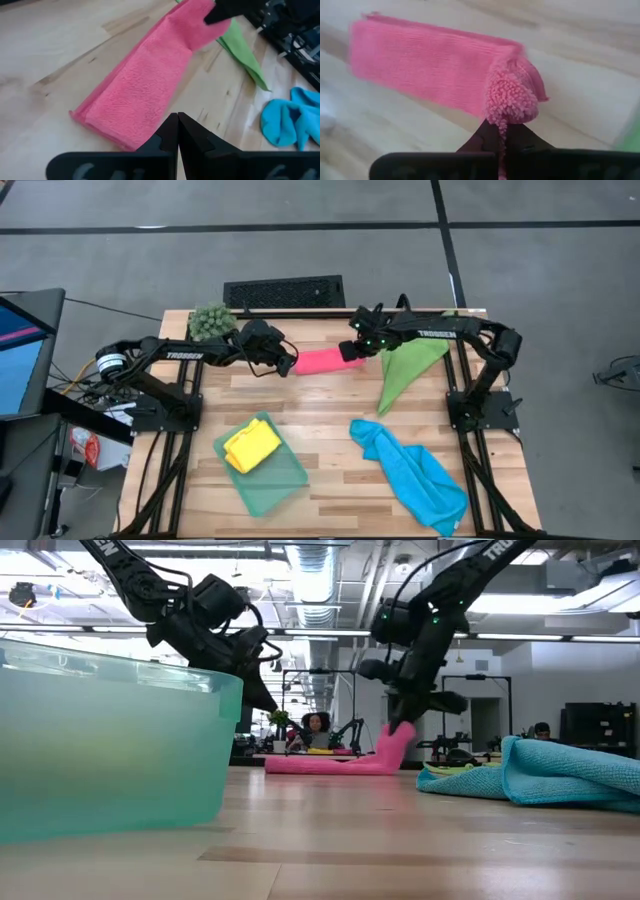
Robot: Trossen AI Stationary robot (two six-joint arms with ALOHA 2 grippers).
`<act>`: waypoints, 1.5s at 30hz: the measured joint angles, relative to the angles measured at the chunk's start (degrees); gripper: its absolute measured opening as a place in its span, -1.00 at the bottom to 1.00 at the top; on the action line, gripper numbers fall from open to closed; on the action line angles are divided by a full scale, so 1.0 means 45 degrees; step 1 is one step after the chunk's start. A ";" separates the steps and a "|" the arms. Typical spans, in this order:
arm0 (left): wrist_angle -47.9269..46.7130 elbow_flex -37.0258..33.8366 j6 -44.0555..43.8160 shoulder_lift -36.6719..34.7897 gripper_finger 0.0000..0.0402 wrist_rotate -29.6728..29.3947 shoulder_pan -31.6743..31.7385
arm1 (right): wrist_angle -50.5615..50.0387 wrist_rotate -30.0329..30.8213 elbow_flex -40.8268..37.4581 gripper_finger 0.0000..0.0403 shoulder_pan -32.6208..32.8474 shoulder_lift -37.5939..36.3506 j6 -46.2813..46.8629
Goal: Fold microfiber towels
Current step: Fold the pink towel
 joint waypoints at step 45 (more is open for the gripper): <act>-0.2081 -0.0146 0.2340 0.2257 -1.00 -0.0742 0.0767 | 0.1975 -0.0408 0.4401 -0.88 0.1654 0.3050 0.0068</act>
